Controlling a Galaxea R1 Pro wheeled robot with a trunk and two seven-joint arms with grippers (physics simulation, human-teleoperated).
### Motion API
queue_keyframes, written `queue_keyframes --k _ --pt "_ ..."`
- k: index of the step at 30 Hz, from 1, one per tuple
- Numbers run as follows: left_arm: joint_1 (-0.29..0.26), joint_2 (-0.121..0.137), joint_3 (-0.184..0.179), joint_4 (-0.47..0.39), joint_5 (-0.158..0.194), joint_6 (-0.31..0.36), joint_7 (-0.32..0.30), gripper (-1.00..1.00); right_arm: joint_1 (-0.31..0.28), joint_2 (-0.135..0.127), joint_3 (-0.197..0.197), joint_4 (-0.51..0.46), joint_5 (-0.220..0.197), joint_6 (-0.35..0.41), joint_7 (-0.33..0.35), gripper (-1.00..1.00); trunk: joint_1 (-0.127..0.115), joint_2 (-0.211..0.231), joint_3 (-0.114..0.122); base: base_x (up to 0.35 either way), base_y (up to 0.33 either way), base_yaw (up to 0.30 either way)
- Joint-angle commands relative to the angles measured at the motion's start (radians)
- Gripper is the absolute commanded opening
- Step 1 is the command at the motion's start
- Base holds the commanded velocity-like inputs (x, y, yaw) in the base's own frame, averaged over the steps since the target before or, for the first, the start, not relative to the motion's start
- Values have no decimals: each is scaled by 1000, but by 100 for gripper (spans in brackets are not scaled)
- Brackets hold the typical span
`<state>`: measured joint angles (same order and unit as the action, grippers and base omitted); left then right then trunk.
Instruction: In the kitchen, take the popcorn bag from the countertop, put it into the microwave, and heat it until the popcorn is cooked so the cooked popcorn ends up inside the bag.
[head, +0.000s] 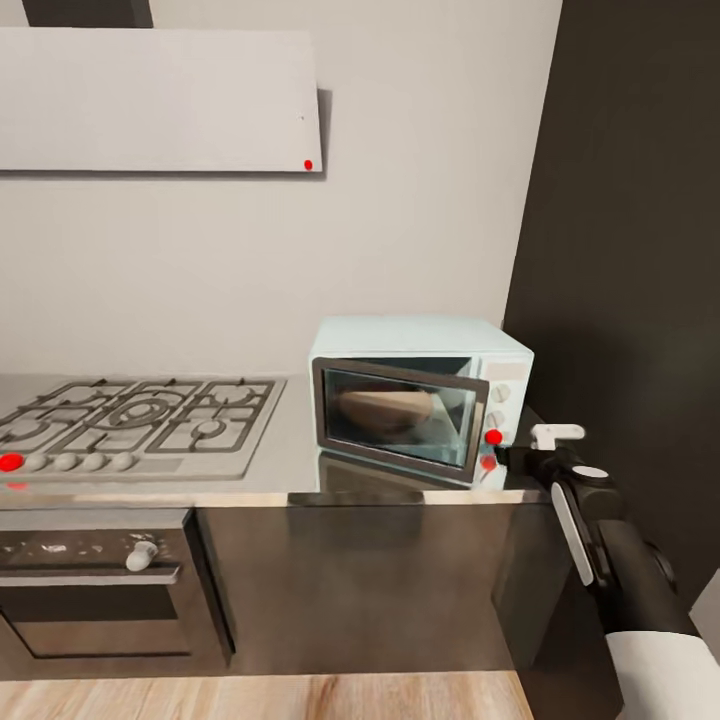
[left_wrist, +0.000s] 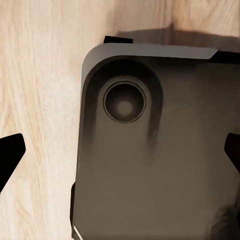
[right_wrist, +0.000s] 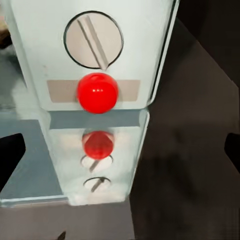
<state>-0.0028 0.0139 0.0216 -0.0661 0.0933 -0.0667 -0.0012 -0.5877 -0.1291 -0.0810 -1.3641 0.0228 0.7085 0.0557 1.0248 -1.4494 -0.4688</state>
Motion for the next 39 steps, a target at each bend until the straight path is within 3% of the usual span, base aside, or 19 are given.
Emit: queue_keyframes --k 1,4,6,15,20,23,39 --pt "0 0 0 0 10 -2 0 100 -1 -1 -3 -1 3 5 47 100 0 -1 -1 52 0 0" --pt "0 0 1 0 10 -2 0 100 0 -1 -11 -1 4 6 191 100 0 -1 -1 20 0 0" --pt "0 0 2 -1 10 -2 0 100 -1 -1 -23 -2 4 5 253 100 0 -1 -1 3 0 0" --pt "0 0 0 -1 10 -2 0 100 -1 -3 -30 -23 3 5 367 100 0 -1 -1 0 0 0" --pt "0 0 0 -1 10 -2 0 100 -1 -7 -30 -26 -4 5 497 100 0 -1 -1 0 0 0" --pt "0 0 -1 -1 10 -2 0 100 -1 -7 -27 -28 -10 5 614 100 0 -1 -1 0 0 0" --pt "0 -2 6 -1 10 -2 1 100 0 -6 -24 -30 4 18 630 100 0 -1 -1 -114 103 0"
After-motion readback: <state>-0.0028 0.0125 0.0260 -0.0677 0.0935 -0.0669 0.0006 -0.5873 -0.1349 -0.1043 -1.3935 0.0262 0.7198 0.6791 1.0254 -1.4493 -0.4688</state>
